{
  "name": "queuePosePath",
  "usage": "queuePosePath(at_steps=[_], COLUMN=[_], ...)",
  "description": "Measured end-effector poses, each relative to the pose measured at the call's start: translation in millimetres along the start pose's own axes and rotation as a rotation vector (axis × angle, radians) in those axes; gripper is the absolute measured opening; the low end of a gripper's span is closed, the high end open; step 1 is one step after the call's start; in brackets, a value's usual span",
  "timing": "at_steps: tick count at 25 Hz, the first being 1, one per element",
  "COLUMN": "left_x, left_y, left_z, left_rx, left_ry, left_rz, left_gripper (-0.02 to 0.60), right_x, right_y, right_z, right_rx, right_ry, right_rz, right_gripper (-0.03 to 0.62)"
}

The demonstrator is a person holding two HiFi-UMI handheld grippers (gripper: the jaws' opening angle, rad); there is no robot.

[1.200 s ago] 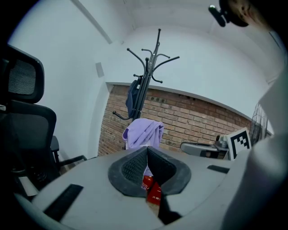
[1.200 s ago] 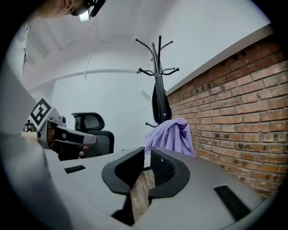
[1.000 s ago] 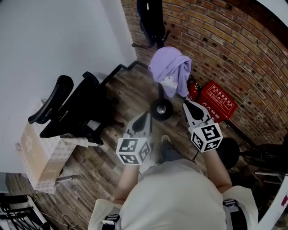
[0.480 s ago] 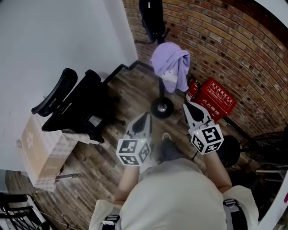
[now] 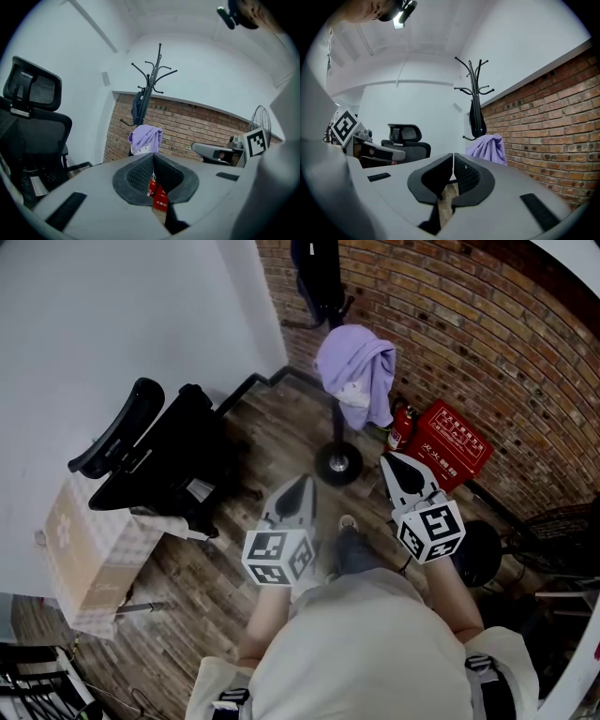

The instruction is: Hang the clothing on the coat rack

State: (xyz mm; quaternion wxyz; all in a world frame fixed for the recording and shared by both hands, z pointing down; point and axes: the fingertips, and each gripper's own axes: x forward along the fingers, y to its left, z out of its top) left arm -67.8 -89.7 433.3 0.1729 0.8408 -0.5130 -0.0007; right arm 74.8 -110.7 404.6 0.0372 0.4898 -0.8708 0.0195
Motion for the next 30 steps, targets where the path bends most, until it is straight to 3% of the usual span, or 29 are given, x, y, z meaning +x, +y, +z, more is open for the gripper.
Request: queuePosePath(at_steps=[30], left_x=[3.4], left_y=[1.1], left_z=[0.2], left_rx=[0.004], left_ry=[0.004], left_rz=[0.009], left_gripper=[0.005], right_x=[7.2], right_y=[8.7], right_z=[1.0], right_rx=[-0.024], right_ry=[0.011], right_rz=[0.061], right_gripper=[-0.002])
